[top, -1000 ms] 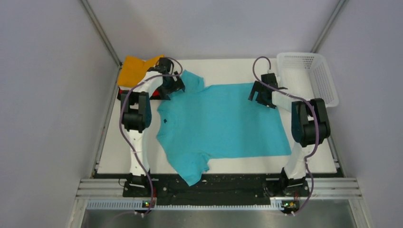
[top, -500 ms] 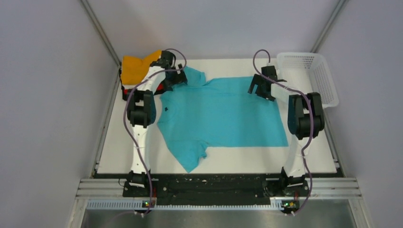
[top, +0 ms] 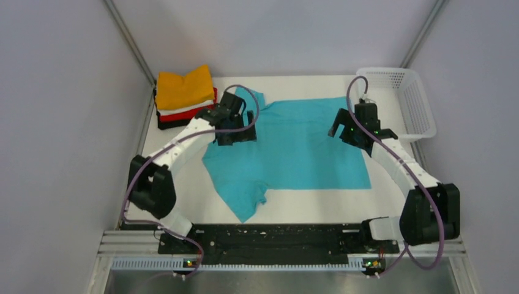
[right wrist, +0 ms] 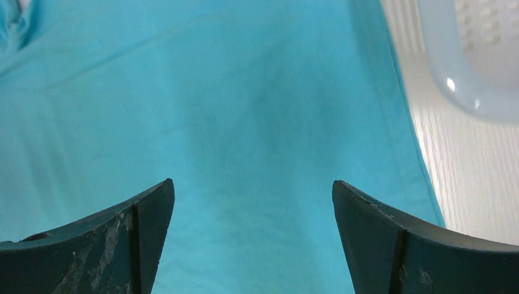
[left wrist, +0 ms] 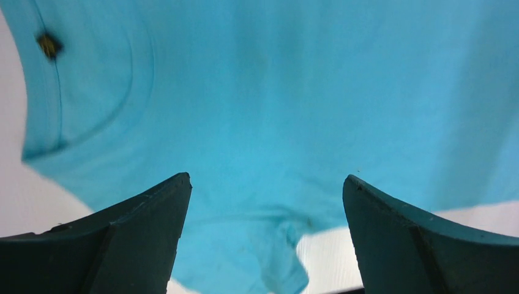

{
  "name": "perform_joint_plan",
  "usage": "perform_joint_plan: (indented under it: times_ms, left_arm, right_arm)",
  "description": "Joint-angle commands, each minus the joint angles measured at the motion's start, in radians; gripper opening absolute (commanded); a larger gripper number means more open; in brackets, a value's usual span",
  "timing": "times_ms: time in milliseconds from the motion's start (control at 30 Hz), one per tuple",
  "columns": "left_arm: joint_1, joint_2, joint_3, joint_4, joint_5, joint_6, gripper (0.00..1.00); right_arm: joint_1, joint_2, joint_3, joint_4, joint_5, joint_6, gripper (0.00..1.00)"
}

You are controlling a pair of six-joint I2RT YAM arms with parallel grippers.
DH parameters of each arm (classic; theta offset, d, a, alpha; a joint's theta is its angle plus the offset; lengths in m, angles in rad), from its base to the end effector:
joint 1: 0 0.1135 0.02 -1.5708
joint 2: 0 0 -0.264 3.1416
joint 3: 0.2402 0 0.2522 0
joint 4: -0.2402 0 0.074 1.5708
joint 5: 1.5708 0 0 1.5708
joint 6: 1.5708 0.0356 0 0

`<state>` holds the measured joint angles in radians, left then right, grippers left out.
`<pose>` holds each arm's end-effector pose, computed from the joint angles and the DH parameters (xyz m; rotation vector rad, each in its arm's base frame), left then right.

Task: Fold and stack the t-shirts
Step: Grab the side of the flattened tshirt closest away from the robot with both arms

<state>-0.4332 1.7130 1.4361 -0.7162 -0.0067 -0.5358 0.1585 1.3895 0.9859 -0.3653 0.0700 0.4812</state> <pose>0.3353 -0.1548 0.2738 -0.1362 2.6015 -0.3529 0.2966 0.0449 0.2560 0.4118 2.3130 0.2350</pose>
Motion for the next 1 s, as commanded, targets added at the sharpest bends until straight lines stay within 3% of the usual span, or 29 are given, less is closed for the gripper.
perform_joint_plan:
  times_ms: [0, 133, 267, 433, 567, 800, 900, 967]
  left_arm:
    - [-0.085, -0.199, -0.232, -0.074, -0.121, -0.134, 0.99]
    - [-0.221, -0.412, -0.503, -0.09, -0.103, -0.274, 0.95]
    - [-0.416, -0.499, -0.642, -0.068, -0.089, -0.422, 0.92]
    - [-0.56, -0.428, -0.693, 0.044, -0.065, -0.5, 0.8]
    - [-0.603, -0.305, -0.642, -0.081, -0.148, -0.541, 0.61]
    - [-0.614, -0.19, -0.637, -0.119, -0.199, -0.56, 0.56]
    - [-0.613, -0.14, -0.632, -0.116, -0.211, -0.568, 0.4]
    - [-0.613, -0.118, -0.629, -0.126, -0.223, -0.584, 0.14]
  right_arm:
    - [0.009, -0.138, -0.132, -0.089, 0.0, 0.059, 0.99]
    - [0.01, -0.277, -0.244, -0.125, 0.034, 0.093, 0.99]
    - [0.005, -0.338, -0.293, -0.158, 0.107, 0.116, 0.99]
    - [-0.002, -0.344, -0.304, -0.165, 0.139, 0.117, 0.99]
    - [-0.01, -0.346, -0.302, -0.169, 0.153, 0.101, 0.99]
    - [-0.032, -0.325, -0.317, -0.151, 0.157, 0.088, 0.99]
    - [-0.046, -0.327, -0.331, -0.144, 0.148, 0.093, 0.99]
    - [-0.06, -0.341, -0.338, -0.152, 0.14, 0.096, 0.99]
